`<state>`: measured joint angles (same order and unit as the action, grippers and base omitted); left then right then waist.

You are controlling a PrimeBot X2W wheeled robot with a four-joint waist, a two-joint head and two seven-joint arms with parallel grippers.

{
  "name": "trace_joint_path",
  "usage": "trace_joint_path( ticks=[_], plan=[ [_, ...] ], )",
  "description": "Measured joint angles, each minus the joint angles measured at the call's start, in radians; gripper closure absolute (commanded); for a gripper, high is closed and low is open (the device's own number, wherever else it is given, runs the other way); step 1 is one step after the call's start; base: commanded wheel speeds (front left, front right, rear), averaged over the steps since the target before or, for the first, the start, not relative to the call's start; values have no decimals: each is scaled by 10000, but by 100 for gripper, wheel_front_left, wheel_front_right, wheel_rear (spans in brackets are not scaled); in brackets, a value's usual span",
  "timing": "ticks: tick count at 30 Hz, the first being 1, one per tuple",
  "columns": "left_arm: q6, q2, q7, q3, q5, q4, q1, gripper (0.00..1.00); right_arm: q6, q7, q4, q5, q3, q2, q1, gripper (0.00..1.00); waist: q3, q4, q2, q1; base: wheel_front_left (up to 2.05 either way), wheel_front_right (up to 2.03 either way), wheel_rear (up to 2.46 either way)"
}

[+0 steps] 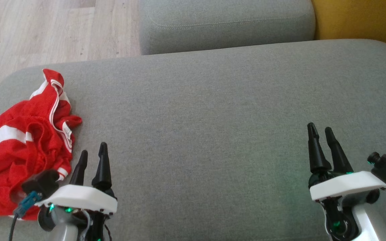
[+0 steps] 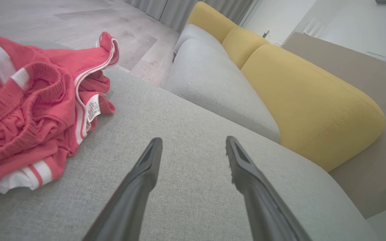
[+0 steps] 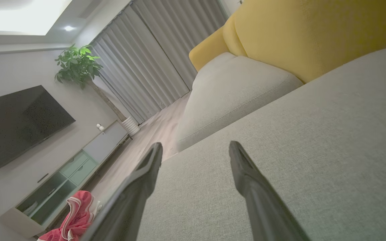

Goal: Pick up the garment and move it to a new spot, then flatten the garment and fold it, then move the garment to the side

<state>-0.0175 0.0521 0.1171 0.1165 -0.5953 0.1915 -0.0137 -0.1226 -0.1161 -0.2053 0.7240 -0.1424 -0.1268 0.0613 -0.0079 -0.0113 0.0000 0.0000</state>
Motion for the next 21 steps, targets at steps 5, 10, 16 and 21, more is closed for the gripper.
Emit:
trace_joint_path(
  ticks=[5, 10, 16, 21],
  plan=[
    [-94, 46, 128, 102, 594, -92, -116, 0, 0, -132, 12, -627, -194, -96, 138, 0, -12, -4, 0, 0, 0, 0, 0],
    [-180, 63, 268, 199, 1014, -115, -148, 0, 0, -247, 8, -1174, -293, -107, 138, 0, -23, -13, 0, 0, 0, 0, 0],
    [-278, 82, 449, 337, 1810, -232, -151, 0, -2, -437, 6, -2117, -190, -104, 138, 0, -30, -29, 0, 0, 0, 0, 0],
    [-370, 88, 612, 387, 2391, -303, -152, 0, -2, -585, 10, -2815, -73, -67, 138, 0, -29, -36, 0, 0, 0, 0, 0]
  ],
)
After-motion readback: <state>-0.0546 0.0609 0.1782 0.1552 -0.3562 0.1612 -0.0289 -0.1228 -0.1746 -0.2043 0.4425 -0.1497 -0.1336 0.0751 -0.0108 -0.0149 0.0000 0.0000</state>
